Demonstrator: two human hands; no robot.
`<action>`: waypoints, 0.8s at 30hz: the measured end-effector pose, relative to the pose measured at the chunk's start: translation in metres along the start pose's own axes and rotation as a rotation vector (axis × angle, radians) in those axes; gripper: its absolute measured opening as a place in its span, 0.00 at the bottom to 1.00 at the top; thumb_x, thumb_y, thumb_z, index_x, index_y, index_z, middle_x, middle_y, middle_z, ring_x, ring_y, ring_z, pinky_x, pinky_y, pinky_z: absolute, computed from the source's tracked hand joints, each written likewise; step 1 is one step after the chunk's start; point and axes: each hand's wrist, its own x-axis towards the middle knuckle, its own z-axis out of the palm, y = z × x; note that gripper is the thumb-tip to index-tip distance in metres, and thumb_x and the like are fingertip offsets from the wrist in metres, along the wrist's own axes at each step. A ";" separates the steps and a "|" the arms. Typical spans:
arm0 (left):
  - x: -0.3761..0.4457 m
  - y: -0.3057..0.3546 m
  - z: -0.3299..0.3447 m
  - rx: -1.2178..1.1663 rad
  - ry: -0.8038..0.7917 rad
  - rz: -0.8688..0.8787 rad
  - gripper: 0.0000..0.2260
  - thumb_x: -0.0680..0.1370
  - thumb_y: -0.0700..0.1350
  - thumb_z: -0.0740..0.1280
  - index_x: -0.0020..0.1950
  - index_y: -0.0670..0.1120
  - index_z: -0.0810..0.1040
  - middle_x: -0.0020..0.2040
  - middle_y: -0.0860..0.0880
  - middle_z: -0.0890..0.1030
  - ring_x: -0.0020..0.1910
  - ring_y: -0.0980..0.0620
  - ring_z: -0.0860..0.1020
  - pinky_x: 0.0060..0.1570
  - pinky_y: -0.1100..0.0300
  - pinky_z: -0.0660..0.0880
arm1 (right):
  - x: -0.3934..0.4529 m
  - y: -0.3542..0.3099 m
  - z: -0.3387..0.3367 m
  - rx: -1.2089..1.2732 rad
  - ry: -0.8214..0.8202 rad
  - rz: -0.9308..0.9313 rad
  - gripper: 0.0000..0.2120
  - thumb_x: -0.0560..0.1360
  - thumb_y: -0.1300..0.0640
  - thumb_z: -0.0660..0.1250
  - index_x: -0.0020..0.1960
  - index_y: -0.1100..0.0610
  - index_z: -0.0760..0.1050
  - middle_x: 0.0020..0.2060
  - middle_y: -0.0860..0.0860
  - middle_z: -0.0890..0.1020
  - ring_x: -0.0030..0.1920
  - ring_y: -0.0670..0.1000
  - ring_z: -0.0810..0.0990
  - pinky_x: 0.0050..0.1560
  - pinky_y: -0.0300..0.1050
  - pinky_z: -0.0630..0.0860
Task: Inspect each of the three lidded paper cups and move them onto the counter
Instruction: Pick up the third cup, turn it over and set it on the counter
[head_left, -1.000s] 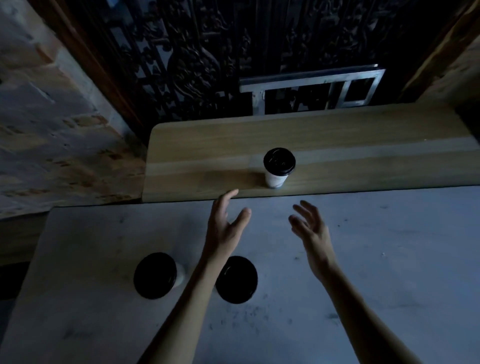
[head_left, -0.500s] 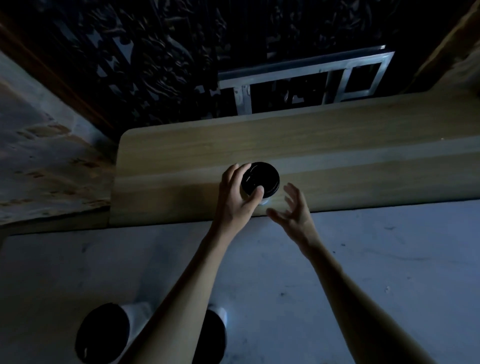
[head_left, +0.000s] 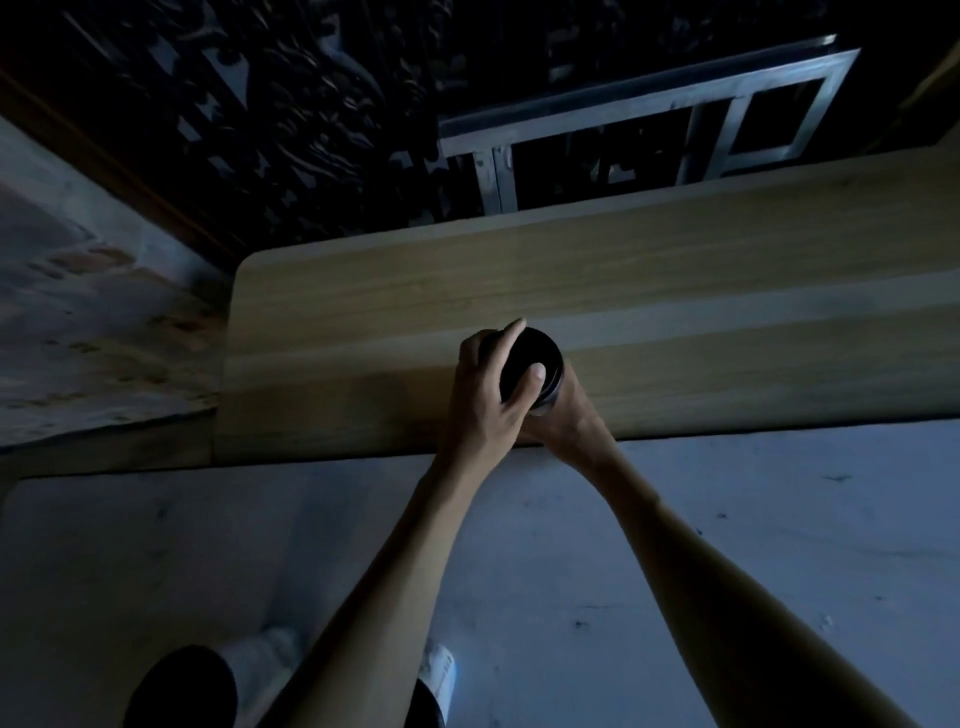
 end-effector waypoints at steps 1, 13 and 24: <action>-0.001 -0.002 -0.003 -0.016 0.015 -0.021 0.28 0.81 0.58 0.63 0.79 0.47 0.71 0.71 0.42 0.71 0.65 0.56 0.70 0.62 0.72 0.66 | -0.003 -0.007 0.000 -0.026 0.017 0.008 0.38 0.65 0.39 0.81 0.69 0.50 0.72 0.59 0.52 0.83 0.59 0.54 0.84 0.57 0.58 0.83; -0.063 0.035 -0.080 -0.271 0.112 -0.115 0.24 0.75 0.65 0.55 0.56 0.50 0.78 0.51 0.60 0.82 0.48 0.71 0.78 0.49 0.75 0.70 | -0.099 -0.108 -0.022 -0.476 -0.102 -0.076 0.43 0.65 0.34 0.74 0.75 0.42 0.62 0.57 0.49 0.75 0.52 0.57 0.82 0.49 0.51 0.78; -0.155 0.097 -0.150 -0.434 0.007 0.086 0.23 0.82 0.56 0.52 0.67 0.52 0.79 0.65 0.57 0.84 0.69 0.60 0.78 0.68 0.67 0.69 | -0.215 -0.208 -0.027 -0.621 -0.084 -0.228 0.42 0.65 0.26 0.65 0.75 0.37 0.57 0.59 0.46 0.83 0.53 0.59 0.84 0.49 0.51 0.79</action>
